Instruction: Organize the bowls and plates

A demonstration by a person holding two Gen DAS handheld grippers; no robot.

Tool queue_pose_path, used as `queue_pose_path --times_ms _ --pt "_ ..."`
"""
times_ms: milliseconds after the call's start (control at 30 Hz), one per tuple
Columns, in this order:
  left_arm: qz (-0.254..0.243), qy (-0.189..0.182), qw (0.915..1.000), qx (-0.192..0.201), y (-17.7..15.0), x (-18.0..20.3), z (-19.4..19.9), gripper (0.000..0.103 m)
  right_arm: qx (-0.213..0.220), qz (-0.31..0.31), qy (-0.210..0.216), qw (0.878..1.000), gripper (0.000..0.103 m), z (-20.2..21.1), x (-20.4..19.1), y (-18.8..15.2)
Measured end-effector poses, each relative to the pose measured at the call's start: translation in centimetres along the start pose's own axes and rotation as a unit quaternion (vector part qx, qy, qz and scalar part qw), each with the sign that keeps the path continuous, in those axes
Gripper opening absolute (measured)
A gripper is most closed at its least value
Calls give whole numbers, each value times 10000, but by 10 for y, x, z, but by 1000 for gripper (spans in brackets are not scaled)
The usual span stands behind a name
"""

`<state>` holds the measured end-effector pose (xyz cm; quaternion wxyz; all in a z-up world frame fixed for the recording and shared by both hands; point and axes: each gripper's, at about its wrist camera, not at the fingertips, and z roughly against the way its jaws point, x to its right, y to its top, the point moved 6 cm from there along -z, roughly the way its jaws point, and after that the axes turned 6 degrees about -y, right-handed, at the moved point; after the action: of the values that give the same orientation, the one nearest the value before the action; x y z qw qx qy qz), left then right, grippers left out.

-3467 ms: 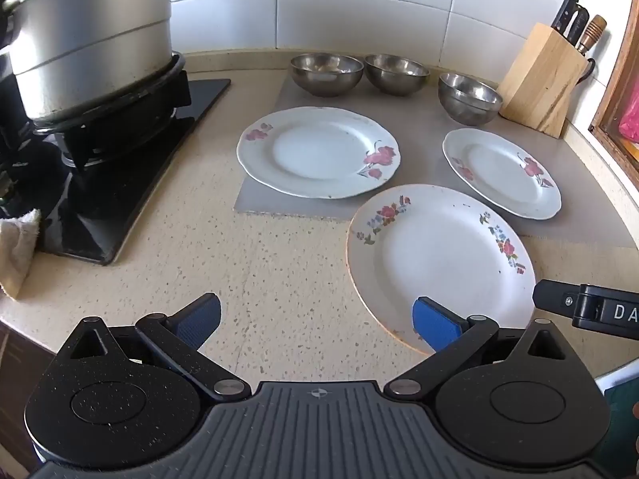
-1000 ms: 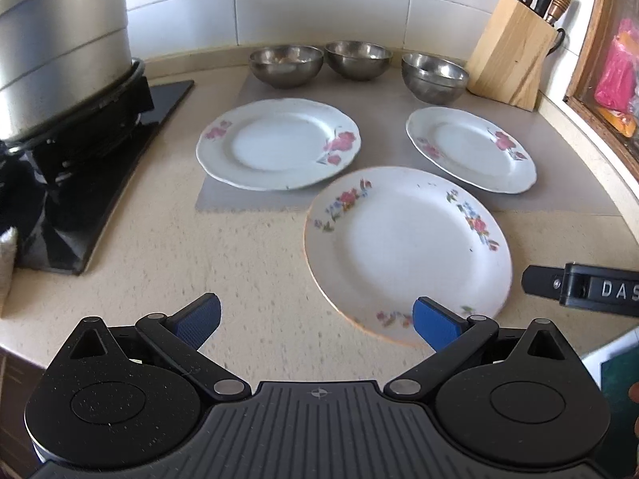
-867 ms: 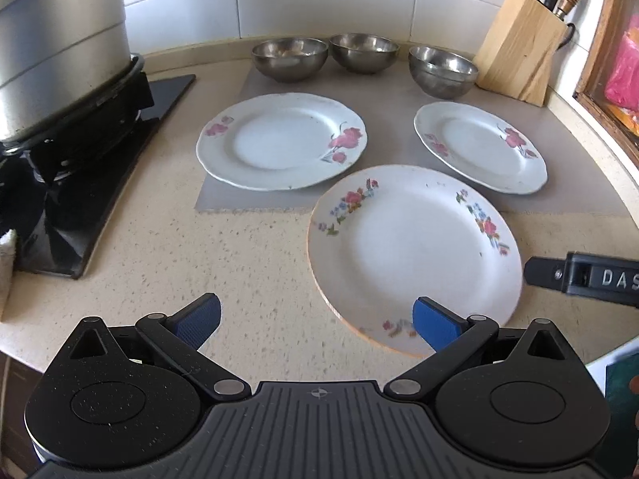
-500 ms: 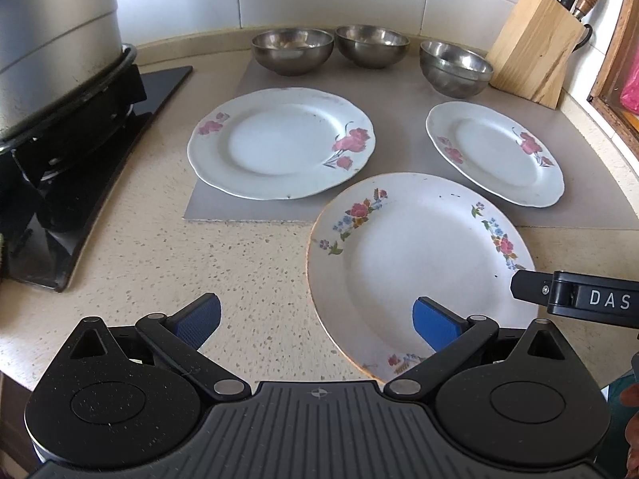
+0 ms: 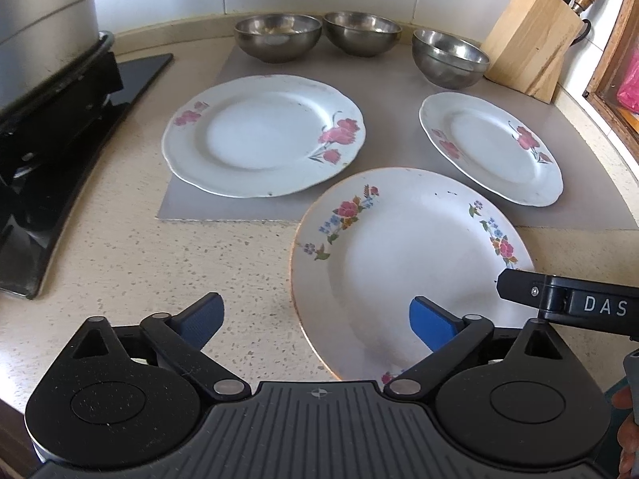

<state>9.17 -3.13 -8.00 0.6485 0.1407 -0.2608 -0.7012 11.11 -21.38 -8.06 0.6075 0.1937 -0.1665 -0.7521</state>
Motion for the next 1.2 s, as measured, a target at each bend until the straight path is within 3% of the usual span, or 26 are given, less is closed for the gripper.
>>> queue_pose_path --times_ms 133,400,633,733,867,1033,1200 --pt "49 -147 9998 -113 -1 0 -7 83 31 73 74 9999 84 -1 -2 0" --pt "22 -183 9998 -47 2 3 -8 77 111 324 377 9987 75 -3 -13 5" --pt "-30 -190 9998 6 7 4 -12 77 138 418 750 9962 53 -5 -22 13" --pt "-168 -358 9992 3 5 11 -13 77 117 457 987 9940 42 -4 -28 13" --pt "-305 -315 9990 28 4 16 -14 79 93 611 1086 9922 41 -2 -35 9" --pt "-148 -308 9994 87 7 9 -12 67 -67 379 1350 9901 33 -3 -24 12" --pt "-179 -376 9990 163 9 2 -11 62 -83 395 1717 9843 34 -3 -17 13"
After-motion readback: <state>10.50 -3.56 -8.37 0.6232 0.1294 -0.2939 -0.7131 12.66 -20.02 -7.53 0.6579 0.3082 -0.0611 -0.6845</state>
